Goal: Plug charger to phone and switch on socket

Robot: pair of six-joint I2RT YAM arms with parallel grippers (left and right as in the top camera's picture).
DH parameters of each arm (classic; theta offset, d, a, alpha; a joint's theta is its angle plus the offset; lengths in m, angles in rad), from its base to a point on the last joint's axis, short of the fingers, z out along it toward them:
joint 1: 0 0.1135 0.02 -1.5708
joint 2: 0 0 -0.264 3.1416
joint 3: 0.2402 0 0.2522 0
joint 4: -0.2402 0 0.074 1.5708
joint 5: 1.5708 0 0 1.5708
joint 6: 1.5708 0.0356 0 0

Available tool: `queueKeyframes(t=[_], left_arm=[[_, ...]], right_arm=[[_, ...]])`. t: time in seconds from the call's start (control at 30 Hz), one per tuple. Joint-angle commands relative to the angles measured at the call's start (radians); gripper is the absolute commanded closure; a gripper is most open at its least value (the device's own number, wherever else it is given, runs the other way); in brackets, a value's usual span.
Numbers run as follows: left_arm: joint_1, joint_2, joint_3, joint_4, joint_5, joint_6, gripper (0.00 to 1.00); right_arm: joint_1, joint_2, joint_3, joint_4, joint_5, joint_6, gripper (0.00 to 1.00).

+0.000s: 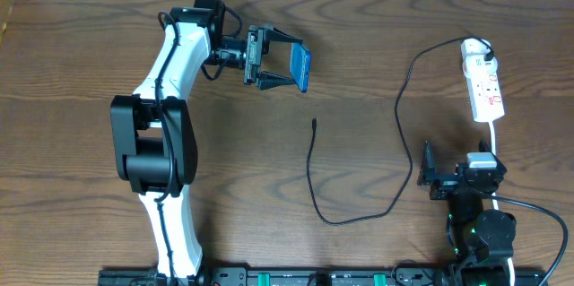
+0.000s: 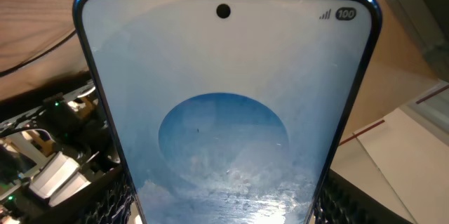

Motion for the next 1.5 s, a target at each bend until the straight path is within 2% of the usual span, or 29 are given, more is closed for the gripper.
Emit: queueKeyframes(t=[0.0, 1.1, 1.47], left_arm=[[0.002, -0.049, 0.003, -0.004, 0.061, -0.009, 0.92], [0.002, -0.049, 0.003, -0.004, 0.061, -0.010, 0.93], [0.005, -0.049, 0.003, -0.004, 0.061, -0.114, 0.93]], right_arm=[[0.004, 0.001, -0.002, -0.004, 0.001, -0.008, 0.01], [0.004, 0.001, -0.002, -0.004, 0.001, -0.008, 0.01], [0.004, 0.001, -0.002, -0.004, 0.001, -0.008, 0.01]])
